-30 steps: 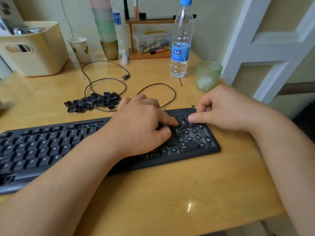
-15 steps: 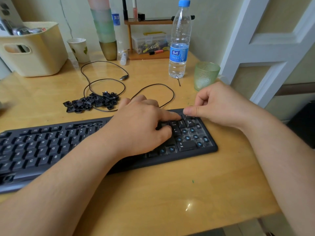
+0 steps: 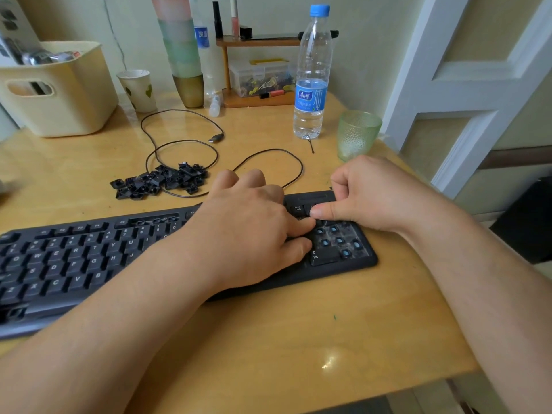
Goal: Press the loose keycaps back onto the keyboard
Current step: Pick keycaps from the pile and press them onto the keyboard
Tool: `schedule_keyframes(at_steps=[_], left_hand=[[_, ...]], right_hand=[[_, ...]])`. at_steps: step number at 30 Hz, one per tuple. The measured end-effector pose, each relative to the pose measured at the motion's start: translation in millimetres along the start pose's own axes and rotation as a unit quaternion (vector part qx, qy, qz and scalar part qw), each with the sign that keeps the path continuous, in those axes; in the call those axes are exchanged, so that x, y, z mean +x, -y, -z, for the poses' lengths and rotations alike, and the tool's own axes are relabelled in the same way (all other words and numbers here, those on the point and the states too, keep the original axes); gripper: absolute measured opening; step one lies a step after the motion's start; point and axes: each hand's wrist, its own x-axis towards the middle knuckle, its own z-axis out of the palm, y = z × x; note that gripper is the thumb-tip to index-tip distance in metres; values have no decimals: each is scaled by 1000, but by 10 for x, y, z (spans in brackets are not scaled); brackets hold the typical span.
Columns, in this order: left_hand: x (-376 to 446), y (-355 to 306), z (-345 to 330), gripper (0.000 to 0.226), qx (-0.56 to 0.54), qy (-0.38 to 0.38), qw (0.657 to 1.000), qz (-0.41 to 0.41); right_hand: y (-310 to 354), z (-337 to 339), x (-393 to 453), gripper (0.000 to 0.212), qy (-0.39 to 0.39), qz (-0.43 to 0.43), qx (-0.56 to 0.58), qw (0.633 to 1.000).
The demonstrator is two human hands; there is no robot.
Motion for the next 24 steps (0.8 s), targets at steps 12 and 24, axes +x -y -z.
schedule_keyframes(at_steps=[12,24], left_hand=[[-4,484,242,30,-218,54,974,35],[-773,2316,35,21,-197,32,953,228]], right_hand=[[382,-79,79,22,-14,64,77,995],[2049,-668,879,16,59,191,4,980]])
